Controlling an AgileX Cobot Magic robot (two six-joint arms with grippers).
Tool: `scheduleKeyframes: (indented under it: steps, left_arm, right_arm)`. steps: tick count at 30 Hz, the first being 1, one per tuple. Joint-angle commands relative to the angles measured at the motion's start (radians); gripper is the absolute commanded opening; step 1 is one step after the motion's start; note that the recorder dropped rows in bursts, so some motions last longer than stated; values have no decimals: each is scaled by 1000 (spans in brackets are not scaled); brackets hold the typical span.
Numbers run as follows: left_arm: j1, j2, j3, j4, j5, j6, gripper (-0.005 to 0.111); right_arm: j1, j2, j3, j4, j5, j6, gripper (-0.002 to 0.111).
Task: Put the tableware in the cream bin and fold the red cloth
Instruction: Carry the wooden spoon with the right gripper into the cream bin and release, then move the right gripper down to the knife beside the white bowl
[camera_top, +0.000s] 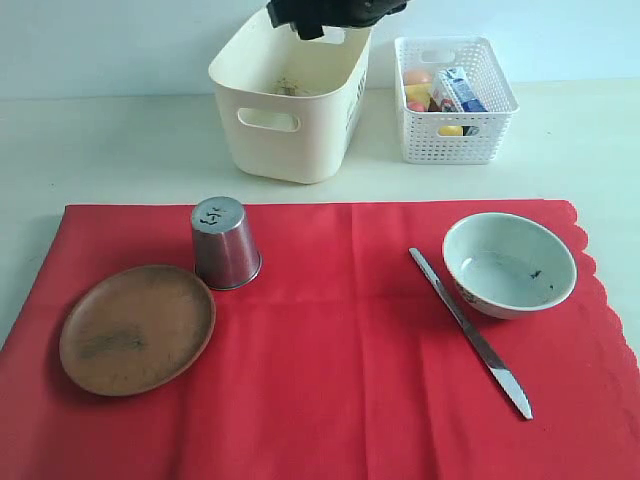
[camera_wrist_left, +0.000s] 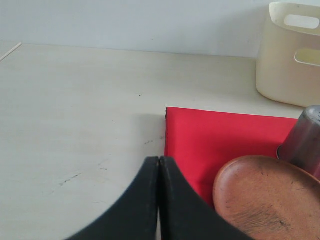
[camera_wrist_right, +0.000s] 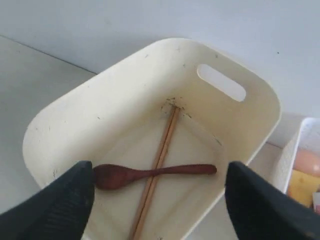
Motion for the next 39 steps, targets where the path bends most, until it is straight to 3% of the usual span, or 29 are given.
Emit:
scheduleKeyframes:
  steps: [1, 3, 7, 12, 13, 30, 39]
  left_arm:
    - [-6, -5, 3, 1, -12, -1, 2]
    - [-6, -5, 3, 1, -12, -1, 2]
    - [-6, -5, 3, 1, -12, -1, 2]
    - [-6, -5, 3, 1, -12, -1, 2]
    - [-6, -5, 3, 1, -12, -1, 2]
    - [-6, -5, 3, 1, -12, -1, 2]
    - [-6, -5, 3, 1, -12, -1, 2]
  right_arm:
    - [-5, -48, -7, 4, 156, 1, 68]
    - [-5, -60, -7, 4, 218, 1, 60]
    - [-5, -80, -3, 4, 352, 2, 35]
    - [-5, -121, 41, 4, 423, 59, 2]
    - [-5, -133, 57, 8, 428, 69, 0]
    - [-5, -444, 559, 61, 370, 105, 0]
    - [-3, -490, 803, 142, 313, 103, 0]
